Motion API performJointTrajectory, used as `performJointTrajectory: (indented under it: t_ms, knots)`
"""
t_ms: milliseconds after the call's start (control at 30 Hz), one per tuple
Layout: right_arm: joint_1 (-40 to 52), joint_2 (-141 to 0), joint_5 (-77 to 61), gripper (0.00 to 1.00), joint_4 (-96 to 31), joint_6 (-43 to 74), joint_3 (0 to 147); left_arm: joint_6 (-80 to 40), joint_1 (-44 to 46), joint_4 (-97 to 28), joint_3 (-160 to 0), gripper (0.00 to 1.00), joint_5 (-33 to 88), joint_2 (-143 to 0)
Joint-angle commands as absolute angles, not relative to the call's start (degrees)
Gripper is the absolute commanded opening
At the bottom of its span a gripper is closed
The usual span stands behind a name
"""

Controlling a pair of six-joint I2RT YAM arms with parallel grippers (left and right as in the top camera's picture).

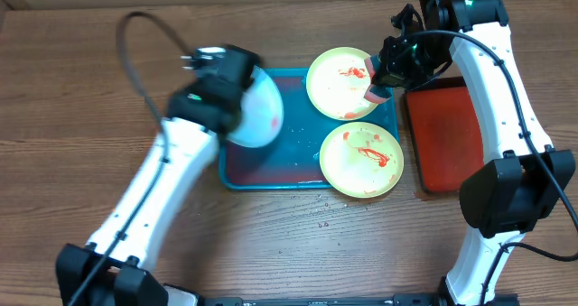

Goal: Clean dirty plates on tray and stack at the side
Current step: 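Carry the white plate left and set it on the table beside the tray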

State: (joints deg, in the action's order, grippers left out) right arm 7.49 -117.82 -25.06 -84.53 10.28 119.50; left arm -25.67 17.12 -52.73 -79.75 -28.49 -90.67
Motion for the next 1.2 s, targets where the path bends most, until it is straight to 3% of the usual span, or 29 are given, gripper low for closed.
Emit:
performJointTrajectory:
  t_ms: [0,300,467,900,967,1167]
  knots:
    - [7.38,-116.79,-25.04,0.04,-84.29,10.22,120.07,-28.58,7.09,-52.01,-79.07,0.04,-15.57,-90.87]
    - [7.38,-116.79,-25.06,0.04,-84.29,10.22,120.07,-37.80,-11.11,-50.04,-74.15,0.04,-16.71,-91.61]
    - [7.38,-116.79,-25.06,0.04,-84.31,10.24,120.07,-38.35,-11.55,-45.43,-69.08,0.04,-18.61,-91.61]
    - [7.38,-116.79,-25.06,0.04,-84.31,10.22,120.07,-53.74,-11.44,-31.59,-51.70,0.04,-23.31,-91.61]
    - [7.38,-116.79,-25.06,0.04,-84.33,10.22,120.07,-54.28,-11.44,-29.67,-50.13,0.13,-23.29,-91.64]
    - [7.38,-116.79,-25.06,0.04,-84.33,10.22,120.07,-50.54,-11.18,-27.42,-49.41,0.63,-23.27,-91.61]
